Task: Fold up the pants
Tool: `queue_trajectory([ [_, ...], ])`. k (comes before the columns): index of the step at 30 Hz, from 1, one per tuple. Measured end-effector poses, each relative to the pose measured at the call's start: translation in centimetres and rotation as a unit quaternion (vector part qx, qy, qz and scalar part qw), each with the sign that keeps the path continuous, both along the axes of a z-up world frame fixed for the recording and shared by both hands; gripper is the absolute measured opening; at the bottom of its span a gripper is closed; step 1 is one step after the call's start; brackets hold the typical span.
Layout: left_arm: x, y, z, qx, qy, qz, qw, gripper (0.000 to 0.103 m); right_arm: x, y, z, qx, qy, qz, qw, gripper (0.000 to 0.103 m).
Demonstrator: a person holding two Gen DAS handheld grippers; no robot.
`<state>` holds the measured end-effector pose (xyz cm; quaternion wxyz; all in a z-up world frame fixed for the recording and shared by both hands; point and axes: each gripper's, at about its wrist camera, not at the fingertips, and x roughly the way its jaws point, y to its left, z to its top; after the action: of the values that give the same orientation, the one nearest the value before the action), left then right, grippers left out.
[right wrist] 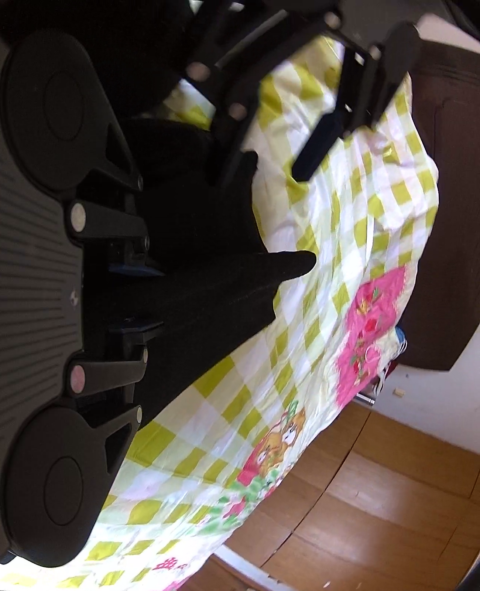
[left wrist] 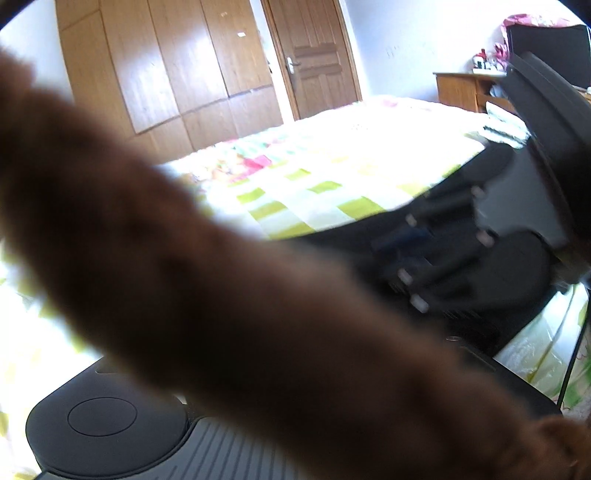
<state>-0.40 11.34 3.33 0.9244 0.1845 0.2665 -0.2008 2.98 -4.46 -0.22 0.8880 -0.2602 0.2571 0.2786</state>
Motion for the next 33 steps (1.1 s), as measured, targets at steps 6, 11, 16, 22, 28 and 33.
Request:
queue_trajectory([
  [6, 1.2, -0.8, 0.1, 0.03, -0.036, -0.001, 0.9989, 0.064, -0.6, -0.8, -0.8, -0.025, -0.012, -0.029, 0.999, 0.019],
  [11, 2.3, -2.0, -0.8, 0.075, -0.052, -0.037, 0.9952, 0.064, -0.9, -1.2, -0.8, -0.047, -0.052, -0.012, 0.997, 0.028],
  [16, 3.1, -2.3, -1.6, 0.13, -0.079, -0.069, 0.986, 0.07, -1.6, -2.0, -0.6, -0.039, -0.062, 0.0, 0.997, 0.037],
  [22, 5.0, -3.0, -3.6, 0.211, -0.096, -0.112, 0.9663, 0.074, 0.4, -0.6, -2.0, -0.061, -0.036, -0.006, 0.997, 0.034],
  [28, 5.7, -2.8, -2.9, 0.2, -0.077, -0.099, 0.9718, 0.025, 0.7, -2.5, 0.7, -0.043, -0.026, -0.032, 0.998, 0.018],
  [33, 2.9, -2.8, -1.0, 0.178, -0.075, -0.116, 0.9742, 0.019, -1.6, -4.4, 3.3, -0.031, -0.029, -0.017, 0.999, 0.019],
])
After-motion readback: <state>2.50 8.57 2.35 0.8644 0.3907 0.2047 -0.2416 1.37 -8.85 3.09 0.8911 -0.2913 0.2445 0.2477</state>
